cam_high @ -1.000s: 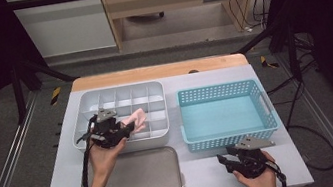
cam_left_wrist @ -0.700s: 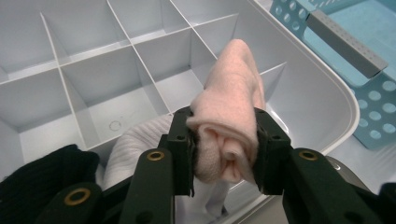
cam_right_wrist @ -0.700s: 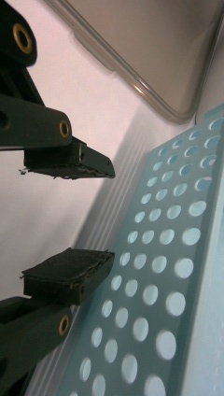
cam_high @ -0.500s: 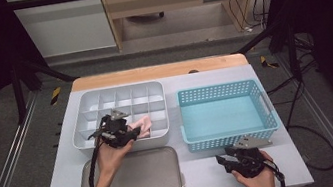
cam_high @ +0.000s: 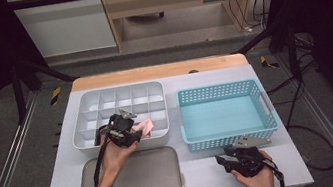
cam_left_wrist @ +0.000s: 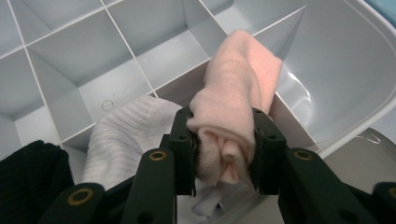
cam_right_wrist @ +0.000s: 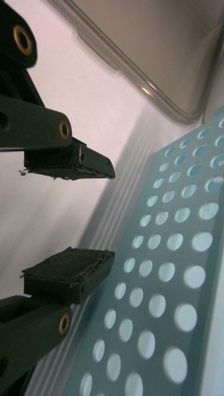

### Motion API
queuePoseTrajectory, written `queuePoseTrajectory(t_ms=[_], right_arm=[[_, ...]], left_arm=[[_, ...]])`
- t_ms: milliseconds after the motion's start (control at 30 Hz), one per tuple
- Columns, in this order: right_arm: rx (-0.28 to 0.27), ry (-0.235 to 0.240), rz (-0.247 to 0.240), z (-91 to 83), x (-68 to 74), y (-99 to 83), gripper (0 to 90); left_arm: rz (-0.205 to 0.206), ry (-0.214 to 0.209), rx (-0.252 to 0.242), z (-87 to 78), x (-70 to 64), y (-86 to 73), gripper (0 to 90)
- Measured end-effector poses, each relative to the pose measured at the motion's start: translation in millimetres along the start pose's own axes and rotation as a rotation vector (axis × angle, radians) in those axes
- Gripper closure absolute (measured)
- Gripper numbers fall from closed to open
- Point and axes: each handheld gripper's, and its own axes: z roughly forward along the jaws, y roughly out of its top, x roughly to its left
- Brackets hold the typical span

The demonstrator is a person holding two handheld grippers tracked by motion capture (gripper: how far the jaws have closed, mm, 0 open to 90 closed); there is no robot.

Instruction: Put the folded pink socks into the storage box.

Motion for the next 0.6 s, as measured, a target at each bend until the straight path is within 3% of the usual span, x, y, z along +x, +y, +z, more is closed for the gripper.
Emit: queuePoseTrajectory(t_ms=[233,300,500,600], right_arm=[[0.004,0.008,-0.003,1.4,-0.1,-0.1,53.5],[0.004,0.008,-0.003,1.3,-0.3,-0.1,53.5],[0.009,0.008,0.007,2.2,-1.1,-0.3,53.4],[0.002,0.006,0.001,1.3,-1.4,0.1,53.1]], left_arm=[[0.028,-0.004,0.044,9.9,-5.2,4.6,65.6],[0.014,-0.028,0.048,12.9,-4.2,4.6,65.5],[-0.024,-0.085,-0.001,12.0,3.7,-0.2,63.7],[-0.041,-0.109,-0.022,5.5,6.4,0.1,55.7]])
